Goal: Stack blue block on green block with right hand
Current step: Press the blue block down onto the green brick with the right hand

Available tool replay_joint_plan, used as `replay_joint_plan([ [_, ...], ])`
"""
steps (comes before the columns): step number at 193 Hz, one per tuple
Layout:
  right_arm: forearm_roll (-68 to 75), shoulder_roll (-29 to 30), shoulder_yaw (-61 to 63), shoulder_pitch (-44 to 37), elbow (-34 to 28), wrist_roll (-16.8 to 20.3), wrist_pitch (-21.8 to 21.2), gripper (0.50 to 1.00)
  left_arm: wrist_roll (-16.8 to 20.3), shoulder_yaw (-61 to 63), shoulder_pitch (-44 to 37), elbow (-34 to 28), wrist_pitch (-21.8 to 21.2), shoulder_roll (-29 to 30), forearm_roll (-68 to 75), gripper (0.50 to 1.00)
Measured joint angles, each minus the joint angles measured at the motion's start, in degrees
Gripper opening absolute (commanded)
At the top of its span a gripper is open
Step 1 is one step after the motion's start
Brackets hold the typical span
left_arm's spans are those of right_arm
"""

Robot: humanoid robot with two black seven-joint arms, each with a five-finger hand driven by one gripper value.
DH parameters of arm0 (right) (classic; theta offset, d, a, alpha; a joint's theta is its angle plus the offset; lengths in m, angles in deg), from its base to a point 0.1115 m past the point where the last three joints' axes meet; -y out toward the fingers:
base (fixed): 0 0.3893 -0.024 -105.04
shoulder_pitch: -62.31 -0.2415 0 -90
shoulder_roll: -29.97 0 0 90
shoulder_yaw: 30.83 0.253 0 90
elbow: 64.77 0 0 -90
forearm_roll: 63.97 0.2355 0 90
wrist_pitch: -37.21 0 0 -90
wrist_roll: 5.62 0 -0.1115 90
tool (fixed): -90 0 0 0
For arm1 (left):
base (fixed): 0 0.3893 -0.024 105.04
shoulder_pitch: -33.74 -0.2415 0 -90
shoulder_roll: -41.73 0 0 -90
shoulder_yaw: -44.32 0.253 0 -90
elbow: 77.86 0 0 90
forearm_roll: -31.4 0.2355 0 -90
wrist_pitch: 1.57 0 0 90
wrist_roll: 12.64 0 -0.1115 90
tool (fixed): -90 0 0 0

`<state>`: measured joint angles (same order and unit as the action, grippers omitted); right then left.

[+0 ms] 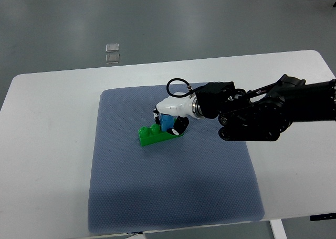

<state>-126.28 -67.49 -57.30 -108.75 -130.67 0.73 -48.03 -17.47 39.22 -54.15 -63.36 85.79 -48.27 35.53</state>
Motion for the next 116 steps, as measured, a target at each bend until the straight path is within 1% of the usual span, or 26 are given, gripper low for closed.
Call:
replay_joint_plan([
  [84, -0.18, -0.14, -0.30, 0.96, 0.37, -0.21, 0.67, 0.627, 0.00, 0.00, 0.00, 0.10, 0.00, 0.00, 0.00, 1.000],
  [99, -0.77, -0.16, -0.30, 0.99, 0.41, -0.37, 0.68, 0.648, 0.00, 0.00, 0.00, 0.10, 0.00, 0.00, 0.00, 1.000],
  [108, -1.06, -0.21, -0.27, 0.99, 0.41, -0.45, 0.68, 0.648, 0.00, 0.00, 0.00, 0.10, 0.00, 0.00, 0.00, 1.000],
  [109, -1.09, -0.21, -0.26, 0.99, 0.41, -0.46, 0.68, 0.672, 0.00, 0.00, 0.00, 0.10, 0.00, 0.00, 0.00, 1.000],
  [115, -1.21, -0.24, -0.22, 0.99, 0.42, -0.50, 0.68, 0.684, 0.00, 0.00, 0.00, 0.10, 0.00, 0.00, 0.00, 1.000],
  [116, -1.22, -0.24, -0.22, 0.99, 0.42, -0.50, 0.68, 0.692, 0.00, 0.00, 0.00, 0.10, 0.00, 0.00, 0.00, 1.000],
])
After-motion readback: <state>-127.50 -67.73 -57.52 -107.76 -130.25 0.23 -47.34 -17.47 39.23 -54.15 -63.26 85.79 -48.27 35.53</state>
